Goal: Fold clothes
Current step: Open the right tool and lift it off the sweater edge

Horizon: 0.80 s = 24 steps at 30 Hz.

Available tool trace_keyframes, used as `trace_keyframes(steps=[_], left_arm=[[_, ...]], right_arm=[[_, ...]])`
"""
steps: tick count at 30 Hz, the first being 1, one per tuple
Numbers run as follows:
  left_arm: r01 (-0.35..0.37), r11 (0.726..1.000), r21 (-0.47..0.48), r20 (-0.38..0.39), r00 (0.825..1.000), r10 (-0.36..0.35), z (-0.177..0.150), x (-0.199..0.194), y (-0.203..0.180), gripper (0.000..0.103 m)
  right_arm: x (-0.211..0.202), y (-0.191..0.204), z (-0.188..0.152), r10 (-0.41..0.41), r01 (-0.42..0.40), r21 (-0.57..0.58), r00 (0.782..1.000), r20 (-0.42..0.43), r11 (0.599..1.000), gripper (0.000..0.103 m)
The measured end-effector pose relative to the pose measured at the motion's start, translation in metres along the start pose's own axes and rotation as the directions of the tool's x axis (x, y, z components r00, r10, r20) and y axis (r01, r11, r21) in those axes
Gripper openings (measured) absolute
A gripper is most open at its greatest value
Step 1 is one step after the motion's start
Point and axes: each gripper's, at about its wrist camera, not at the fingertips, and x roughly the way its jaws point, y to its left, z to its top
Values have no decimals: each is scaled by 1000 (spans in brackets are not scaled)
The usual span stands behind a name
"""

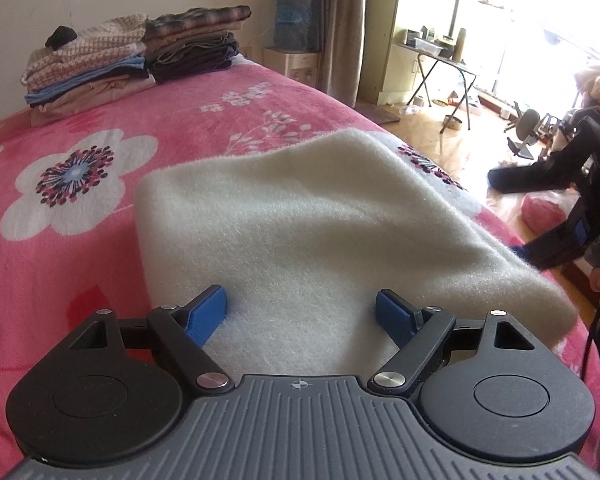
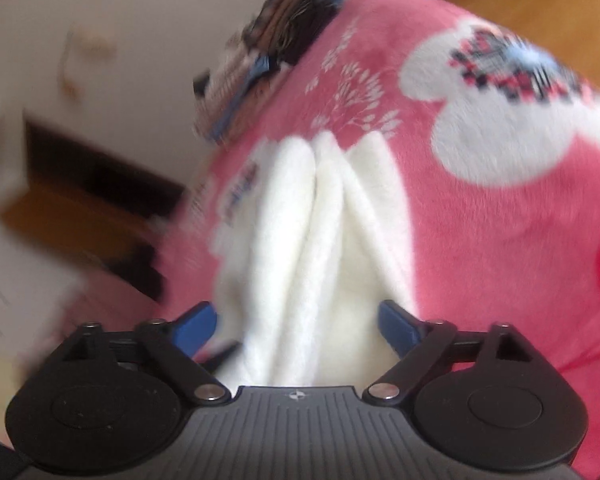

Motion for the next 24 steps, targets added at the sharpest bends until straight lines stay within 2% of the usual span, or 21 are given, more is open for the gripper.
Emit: trace_keyframes(steps=[3,4,6,8,10,11,12,13,14,15,17,18,21,24], left_arm=[[7,1000,-10,4,1000,-7,-1,-1,1,83],[9,1000,-10,6,1000,-9,-1,-1,2,83],[15,1000,-13,10,1000,-15,-1,-1,3,83],[21,1000,-16,14,1000,-21,-2,-2,4,83],[29,999,-17,18,999,-28,-2,-2,6,83],[32,999,-17,20,999,-32,-3,-2,6,83],[35,999,-17,22,999,-35,-3,-2,7,83],[39,999,-18,24,999,-38,-3,-1,8,83],[41,999,-17,25,999,-41,-3,-2,8,83],[44,999,-16,27,999,-43,-4,-2,9,83],[49,999,-14,30,998,-48,-4,-2,10,83],[51,999,-13,32,998,-50,-4,-2,10,83],[55,998,-9,37,998,-55,-6,-2,10,83],[57,998,-3,39,998,-56,-6,-2,11,83]], right_arm=[[-6,-21,3,84,-86,128,996,21,988,100],[-8,-25,3,81,-84,154,996,25,984,100],[-12,-27,5,8,-14,189,999,32,982,100],[-13,-20,8,-120,116,167,993,16,979,100],[-12,-11,10,-310,307,142,951,-5,941,94],[-12,-1,11,-360,358,92,933,-2,929,94],[-12,11,11,-430,429,37,903,10,903,95],[-10,25,10,-540,541,-46,841,34,840,96],[-7,38,10,-643,646,-129,763,70,752,96],[-4,50,8,-728,732,-215,677,114,647,97],[3,71,1,-820,825,-372,525,227,425,102],[0,75,3,-827,838,-366,506,244,405,102],[-11,86,14,-836,867,-318,473,278,385,103],[-26,88,34,-824,879,-198,476,307,434,103]])
